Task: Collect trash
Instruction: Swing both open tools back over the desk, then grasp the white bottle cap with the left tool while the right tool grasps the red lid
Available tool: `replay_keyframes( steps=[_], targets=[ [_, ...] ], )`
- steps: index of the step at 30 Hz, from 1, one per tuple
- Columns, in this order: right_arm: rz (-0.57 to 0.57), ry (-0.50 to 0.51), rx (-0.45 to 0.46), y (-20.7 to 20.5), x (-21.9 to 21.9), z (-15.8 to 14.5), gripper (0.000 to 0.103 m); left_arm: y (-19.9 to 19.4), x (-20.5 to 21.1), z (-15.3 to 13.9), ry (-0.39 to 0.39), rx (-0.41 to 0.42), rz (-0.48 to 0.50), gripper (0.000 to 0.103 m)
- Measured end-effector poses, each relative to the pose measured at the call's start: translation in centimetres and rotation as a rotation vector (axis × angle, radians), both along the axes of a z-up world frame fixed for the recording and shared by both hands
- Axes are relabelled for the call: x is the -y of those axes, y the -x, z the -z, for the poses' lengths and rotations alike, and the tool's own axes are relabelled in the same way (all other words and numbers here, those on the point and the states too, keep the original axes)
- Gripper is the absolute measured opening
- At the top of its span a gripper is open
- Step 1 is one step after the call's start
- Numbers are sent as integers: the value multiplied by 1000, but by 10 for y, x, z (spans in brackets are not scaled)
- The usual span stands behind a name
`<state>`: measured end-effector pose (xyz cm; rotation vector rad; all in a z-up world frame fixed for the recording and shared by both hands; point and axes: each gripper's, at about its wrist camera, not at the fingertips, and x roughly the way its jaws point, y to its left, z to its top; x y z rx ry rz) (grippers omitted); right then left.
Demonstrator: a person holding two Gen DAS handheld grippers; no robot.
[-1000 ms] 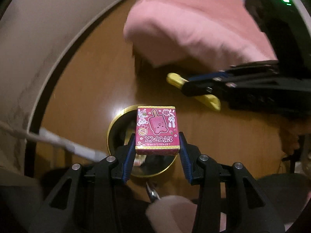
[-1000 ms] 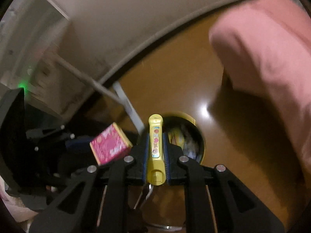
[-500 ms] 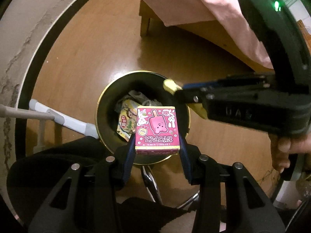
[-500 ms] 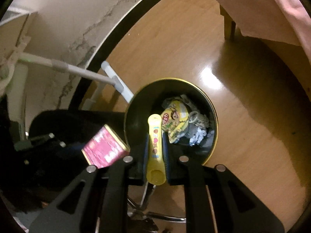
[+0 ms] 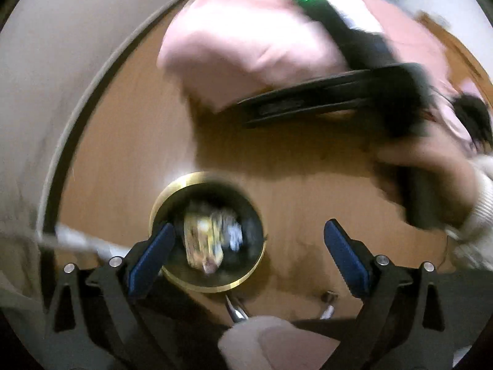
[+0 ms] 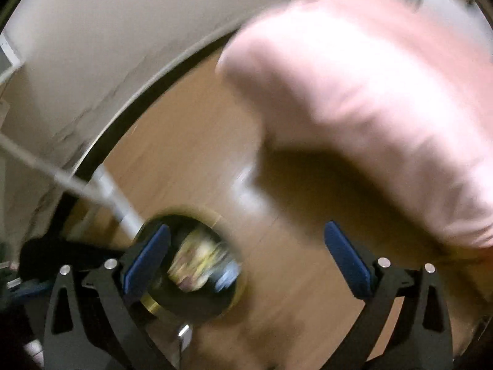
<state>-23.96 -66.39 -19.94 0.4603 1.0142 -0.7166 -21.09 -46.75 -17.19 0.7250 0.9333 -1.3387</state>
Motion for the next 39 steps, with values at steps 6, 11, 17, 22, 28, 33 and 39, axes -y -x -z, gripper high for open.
replay_keyframes(
  steps=[6, 11, 17, 22, 28, 33, 39],
  targets=[
    [25, 328, 115, -2, -9, -105, 97, -10, -48, -121, 259, 235, -106, 96],
    [-118, 252, 354, -49, -43, -166, 97, -119, -141, -172, 294, 324, -515, 96],
    [-380, 192, 475, -140, -126, -207, 97, -269, -286, -181, 222, 336, -1078, 96],
    [-534, 141, 557, -184, -194, -222, 97, -360, -331, -159, 182, 244, -1270, 83],
    [-611, 128, 582, -207, -236, -231, 97, -424, -332, -128, 162, 103, -1363, 55],
    [-627, 141, 557, -224, -234, -223, 97, -448, -319, -124, 150, 110, -1359, 55],
    [-623, 89, 544, -235, -224, -210, 97, -461, -312, -121, 112, 113, -1383, 49]
  ],
)
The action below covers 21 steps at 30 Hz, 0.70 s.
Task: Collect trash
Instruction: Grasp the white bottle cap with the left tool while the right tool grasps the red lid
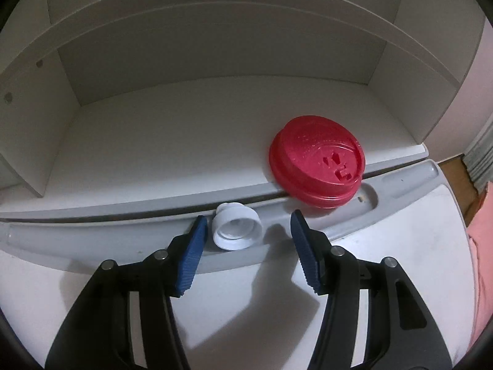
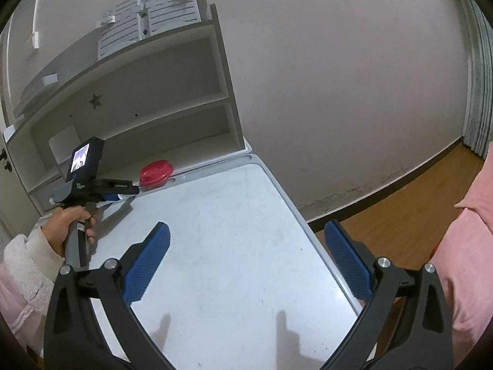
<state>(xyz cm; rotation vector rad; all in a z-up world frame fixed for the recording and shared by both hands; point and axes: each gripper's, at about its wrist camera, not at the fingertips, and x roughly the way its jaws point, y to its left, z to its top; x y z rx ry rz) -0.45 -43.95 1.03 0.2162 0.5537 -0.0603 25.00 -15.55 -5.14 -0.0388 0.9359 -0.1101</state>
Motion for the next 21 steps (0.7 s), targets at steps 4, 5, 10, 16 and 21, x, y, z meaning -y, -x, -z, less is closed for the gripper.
replay_keyframes(
  steps=[4, 5, 10, 16, 21],
  targets=[
    [-1, -30, -12, -5, 6, 5, 97, 6, -5, 0, 12, 18, 16, 30],
    [-4, -38, -18, -8, 6, 6, 97, 10, -6, -2, 15, 24, 20, 30],
    [-40, -69, -37, -26, -3, 7, 97, 41, -22, -17, 57, 73, 37, 30],
    [-146, -45, -50, -77, -39, -11, 97, 74, -64, -24, 51, 133, -8, 30],
    [-283, 5, -95, -151, -96, -13, 97, 82, -108, -21, 46, 136, -36, 30]
  ],
)
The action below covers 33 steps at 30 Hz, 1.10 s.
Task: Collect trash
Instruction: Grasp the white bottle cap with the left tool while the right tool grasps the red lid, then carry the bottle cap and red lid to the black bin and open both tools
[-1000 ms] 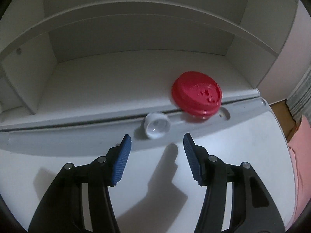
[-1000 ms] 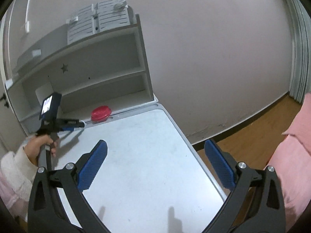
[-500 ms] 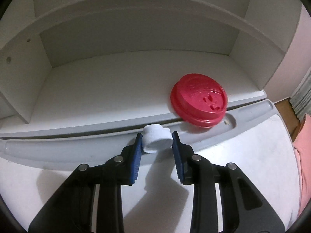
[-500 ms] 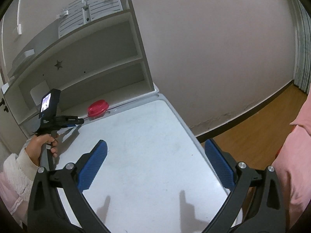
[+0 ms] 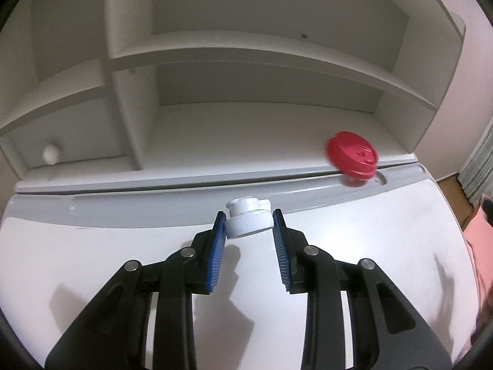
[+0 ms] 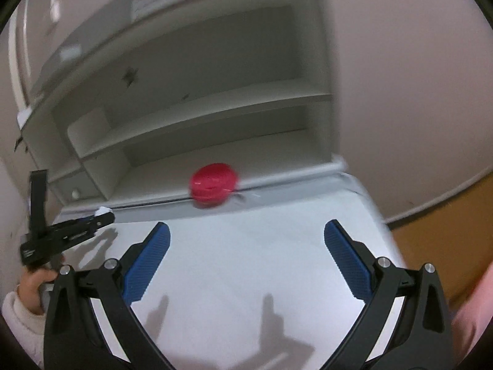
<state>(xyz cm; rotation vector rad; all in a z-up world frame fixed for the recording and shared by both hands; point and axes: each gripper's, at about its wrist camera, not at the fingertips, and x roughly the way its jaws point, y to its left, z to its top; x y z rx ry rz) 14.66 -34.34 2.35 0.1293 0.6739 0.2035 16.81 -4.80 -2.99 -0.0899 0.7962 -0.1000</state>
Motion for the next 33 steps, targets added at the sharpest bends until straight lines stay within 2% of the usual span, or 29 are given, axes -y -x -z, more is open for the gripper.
replay_keyframes(
  steps=[4, 8, 13, 16, 20, 25, 28, 29, 31, 33],
  targets=[
    [-36, 65, -27, -56, -41, 13, 97, -2, -17, 3, 10, 3, -6, 30],
    [-56, 148, -98, -111, -75, 33, 97, -7, -27, 6, 30, -7, 12, 30],
    [-78, 222, -133, -145, -96, 44, 97, -12, -30, 8, 20, 4, 37, 30],
    [-85, 241, -161, -159, -103, 49, 97, -14, -34, 12, 30, -5, 39, 30],
    [-94, 214, -189, -173, -103, 53, 97, -16, -34, 16, 22, -5, 42, 30],
    [-118, 315, -203, -179, -114, 67, 97, -25, -18, 25, 6, -19, 50, 30],
    [-127, 298, -194, -178, -111, 68, 97, -29, -11, 28, -5, -25, 55, 30],
    [-130, 285, -199, -177, -108, 68, 96, -31, -8, 29, -8, -25, 57, 30],
    [-156, 224, -208, -177, -103, 68, 80, -33, -5, 30, -8, -26, 59, 30],
    [-158, 202, -213, -177, -100, 69, 80, -35, -4, 30, -6, -25, 59, 30]
  ],
)
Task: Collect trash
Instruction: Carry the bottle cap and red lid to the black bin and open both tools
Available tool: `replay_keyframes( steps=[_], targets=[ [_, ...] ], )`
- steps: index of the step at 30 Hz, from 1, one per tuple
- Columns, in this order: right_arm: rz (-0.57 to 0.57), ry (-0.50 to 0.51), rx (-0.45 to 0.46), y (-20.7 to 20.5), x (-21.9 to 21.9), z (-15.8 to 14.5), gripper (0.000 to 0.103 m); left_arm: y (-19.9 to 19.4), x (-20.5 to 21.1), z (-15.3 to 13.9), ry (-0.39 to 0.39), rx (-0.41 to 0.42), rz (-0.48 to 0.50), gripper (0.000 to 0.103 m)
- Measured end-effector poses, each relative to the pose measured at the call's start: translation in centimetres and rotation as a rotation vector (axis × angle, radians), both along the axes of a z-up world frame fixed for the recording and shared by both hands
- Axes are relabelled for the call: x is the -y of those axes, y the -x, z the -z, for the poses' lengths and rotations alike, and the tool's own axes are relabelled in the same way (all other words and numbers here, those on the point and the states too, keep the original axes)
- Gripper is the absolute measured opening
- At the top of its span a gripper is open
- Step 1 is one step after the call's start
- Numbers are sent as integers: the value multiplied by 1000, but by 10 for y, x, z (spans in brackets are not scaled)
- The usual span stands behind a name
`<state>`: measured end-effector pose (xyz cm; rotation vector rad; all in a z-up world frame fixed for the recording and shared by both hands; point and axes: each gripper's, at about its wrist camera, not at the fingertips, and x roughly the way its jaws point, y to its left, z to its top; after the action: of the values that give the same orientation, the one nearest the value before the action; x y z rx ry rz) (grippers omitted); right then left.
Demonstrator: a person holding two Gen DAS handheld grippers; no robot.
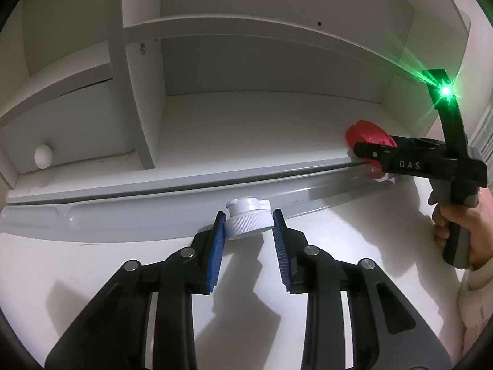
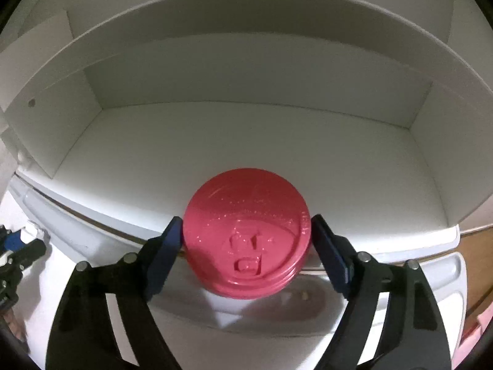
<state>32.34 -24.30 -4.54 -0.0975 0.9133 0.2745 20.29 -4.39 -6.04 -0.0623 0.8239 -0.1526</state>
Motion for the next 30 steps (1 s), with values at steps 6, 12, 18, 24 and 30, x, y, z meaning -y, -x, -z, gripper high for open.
replay_keyframes(
  steps=[6, 12, 18, 24, 30],
  targets=[
    [3, -17, 27, 5, 9, -3, 78, 3, -7, -5, 8, 5, 4, 30],
    [-24, -70, 67, 50, 20, -31, 78, 21, 2, -30, 12, 67, 37, 30],
    [7, -162, 143, 143, 80, -81, 78, 66, 58, -64, 36, 117, 198, 30],
    [146, -173, 253, 282, 157, -120, 79, 145, 171, -94, 37, 179, 496, 30],
    [427, -217, 248, 425, 271, -114, 79, 252, 304, -87, 7, 163, 879, 30]
  ],
)
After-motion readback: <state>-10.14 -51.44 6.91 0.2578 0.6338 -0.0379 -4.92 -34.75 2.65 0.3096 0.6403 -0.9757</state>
